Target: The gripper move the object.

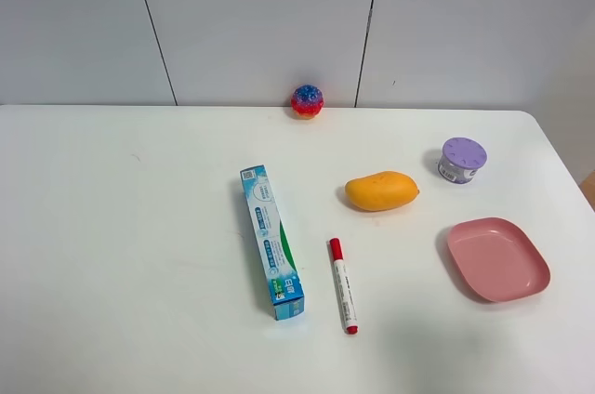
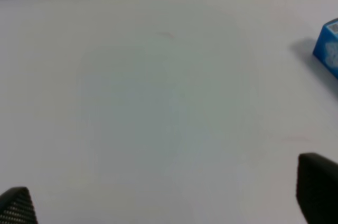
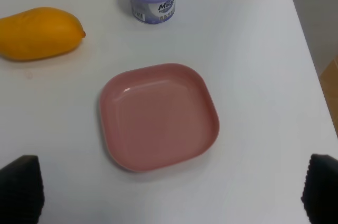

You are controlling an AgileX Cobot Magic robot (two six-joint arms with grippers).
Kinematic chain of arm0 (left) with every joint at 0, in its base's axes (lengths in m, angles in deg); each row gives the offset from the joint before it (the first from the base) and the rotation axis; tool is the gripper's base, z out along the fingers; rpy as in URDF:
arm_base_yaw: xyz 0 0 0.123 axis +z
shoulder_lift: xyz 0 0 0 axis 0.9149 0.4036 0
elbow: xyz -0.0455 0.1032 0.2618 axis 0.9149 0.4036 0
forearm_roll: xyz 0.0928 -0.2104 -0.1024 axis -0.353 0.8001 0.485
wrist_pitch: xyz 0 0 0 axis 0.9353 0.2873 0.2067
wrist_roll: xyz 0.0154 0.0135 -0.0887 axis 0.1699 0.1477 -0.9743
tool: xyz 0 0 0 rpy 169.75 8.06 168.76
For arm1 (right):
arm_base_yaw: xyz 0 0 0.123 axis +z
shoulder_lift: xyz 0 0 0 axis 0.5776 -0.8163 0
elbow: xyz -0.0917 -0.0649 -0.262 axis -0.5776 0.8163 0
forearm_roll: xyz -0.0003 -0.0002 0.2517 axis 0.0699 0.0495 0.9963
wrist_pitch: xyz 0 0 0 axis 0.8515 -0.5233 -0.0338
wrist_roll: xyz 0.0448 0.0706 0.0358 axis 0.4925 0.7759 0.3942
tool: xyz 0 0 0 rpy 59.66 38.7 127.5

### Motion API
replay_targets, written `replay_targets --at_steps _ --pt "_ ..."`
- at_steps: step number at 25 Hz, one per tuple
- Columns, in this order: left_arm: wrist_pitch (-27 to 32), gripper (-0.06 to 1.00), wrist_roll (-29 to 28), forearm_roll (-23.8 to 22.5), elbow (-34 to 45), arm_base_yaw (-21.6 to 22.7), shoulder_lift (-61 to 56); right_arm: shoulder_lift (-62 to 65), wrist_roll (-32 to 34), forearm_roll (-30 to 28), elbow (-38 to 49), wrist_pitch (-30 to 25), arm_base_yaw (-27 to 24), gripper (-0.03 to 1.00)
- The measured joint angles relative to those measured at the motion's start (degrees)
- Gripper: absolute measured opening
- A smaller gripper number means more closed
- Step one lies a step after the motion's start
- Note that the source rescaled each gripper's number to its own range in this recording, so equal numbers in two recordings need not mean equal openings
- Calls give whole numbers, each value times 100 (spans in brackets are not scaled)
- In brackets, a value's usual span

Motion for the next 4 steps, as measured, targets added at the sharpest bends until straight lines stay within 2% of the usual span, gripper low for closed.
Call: replay_targets --at_steps 4 --pt "0 100 5 0 0 0 0 0 0 0 0 0 0 100"
